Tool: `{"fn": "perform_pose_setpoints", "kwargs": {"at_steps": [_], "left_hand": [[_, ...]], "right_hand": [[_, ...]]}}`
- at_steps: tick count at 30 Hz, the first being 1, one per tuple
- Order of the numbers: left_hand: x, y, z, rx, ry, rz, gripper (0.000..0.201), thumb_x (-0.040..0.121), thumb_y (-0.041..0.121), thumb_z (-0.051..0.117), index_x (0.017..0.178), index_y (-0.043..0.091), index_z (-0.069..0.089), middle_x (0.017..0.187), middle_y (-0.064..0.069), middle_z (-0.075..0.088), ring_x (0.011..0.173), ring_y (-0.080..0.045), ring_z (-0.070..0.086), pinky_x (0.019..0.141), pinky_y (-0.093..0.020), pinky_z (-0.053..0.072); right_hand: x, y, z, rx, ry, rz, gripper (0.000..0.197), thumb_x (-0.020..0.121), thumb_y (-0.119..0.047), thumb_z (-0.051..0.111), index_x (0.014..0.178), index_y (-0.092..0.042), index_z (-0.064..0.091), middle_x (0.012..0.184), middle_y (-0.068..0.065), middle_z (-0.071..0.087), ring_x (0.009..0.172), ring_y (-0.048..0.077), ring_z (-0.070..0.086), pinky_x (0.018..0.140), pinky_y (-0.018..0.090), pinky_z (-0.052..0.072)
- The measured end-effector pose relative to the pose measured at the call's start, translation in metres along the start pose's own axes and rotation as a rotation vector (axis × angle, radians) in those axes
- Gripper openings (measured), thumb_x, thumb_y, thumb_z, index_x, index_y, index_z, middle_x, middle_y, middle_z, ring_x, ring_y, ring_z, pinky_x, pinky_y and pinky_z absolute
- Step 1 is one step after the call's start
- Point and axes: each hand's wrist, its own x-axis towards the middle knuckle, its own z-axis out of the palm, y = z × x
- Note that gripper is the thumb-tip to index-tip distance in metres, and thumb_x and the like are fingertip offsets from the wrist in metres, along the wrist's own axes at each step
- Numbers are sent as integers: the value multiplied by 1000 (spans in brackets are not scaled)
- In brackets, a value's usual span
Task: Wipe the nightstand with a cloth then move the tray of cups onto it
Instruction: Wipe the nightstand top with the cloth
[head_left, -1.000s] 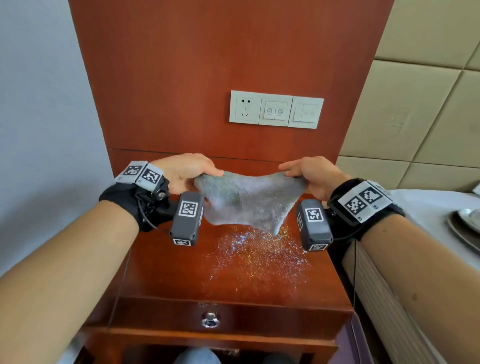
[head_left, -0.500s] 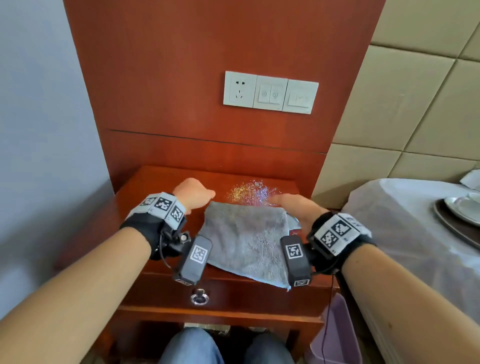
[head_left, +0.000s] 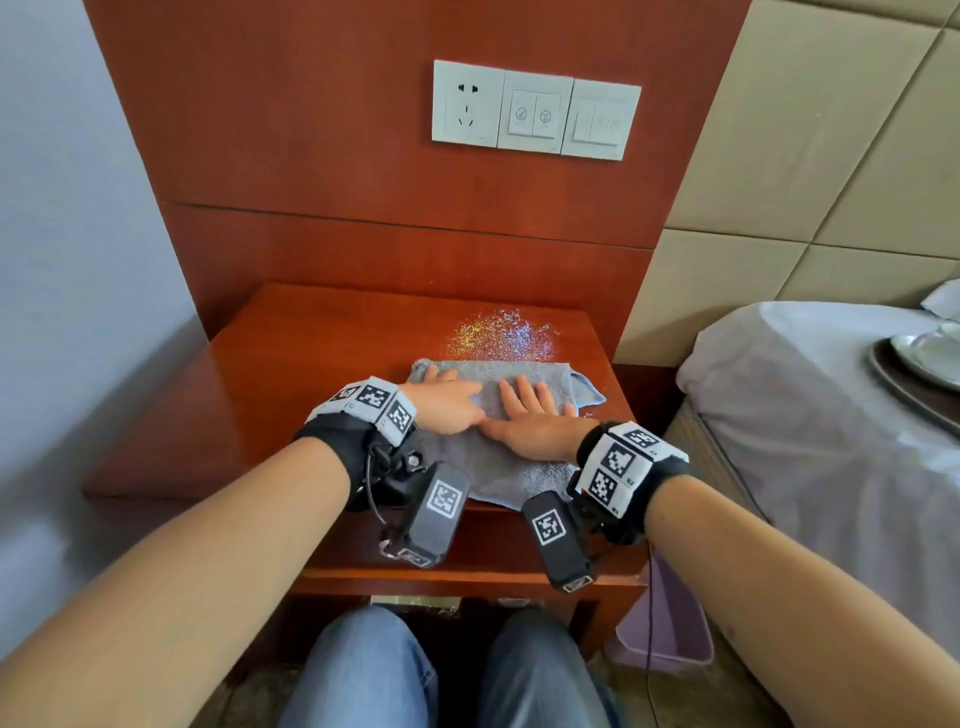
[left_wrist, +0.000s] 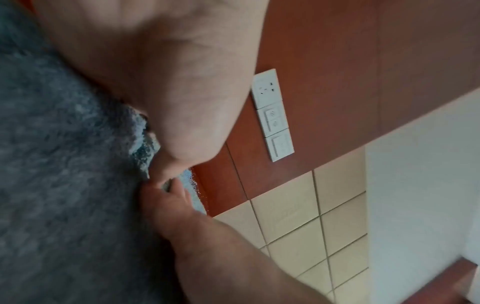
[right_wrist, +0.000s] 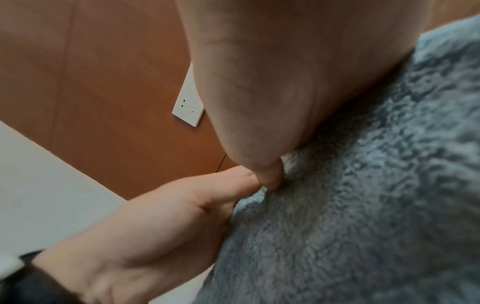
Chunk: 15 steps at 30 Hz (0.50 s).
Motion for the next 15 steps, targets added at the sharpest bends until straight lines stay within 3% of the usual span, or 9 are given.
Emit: {"fn": "perform_pose_setpoints", "kwargs": {"at_steps": [2, 4, 9, 15], "left_hand": [[1, 3, 1, 134, -45, -19, 62, 101, 43, 30, 155, 27, 3, 162, -8, -14, 147, -31, -21, 120, -54, -3], [7, 1, 8, 183, -64, -19, 65, 102, 45, 27, 155, 26, -5, 161, -9, -20, 146, -32, -24, 119, -55, -5], [19, -12, 29, 135, -11, -33, 60, 101, 45, 23, 154, 35, -5, 161, -2, -21, 147, -24, -25, 120, -46, -11], [15, -18, 22, 120, 51, -30, 59, 102, 41, 25, 155, 30, 1, 162, -1, -14, 149, -23, -20, 119, -45, -10]], "right_hand": [[3, 2, 3, -41, -31, 8, 76, 92, -66, 24, 154, -32, -4, 162, -6, -14, 148, 18, -16, 118, 49, -9], [4, 3, 4, -37, -69, 15, 74, 92, -66, 21, 154, -32, 0, 162, -5, -9, 149, 18, -14, 119, 48, -9], [7, 3, 10, -61, -35, 24, 68, 94, -63, 19, 152, -37, -5, 161, -9, -15, 148, 16, -19, 118, 48, -12], [22, -12, 5, -22, -117, 34, 67, 94, -63, 17, 153, -36, 5, 163, -6, -4, 149, 19, -11, 119, 49, -9]]}}
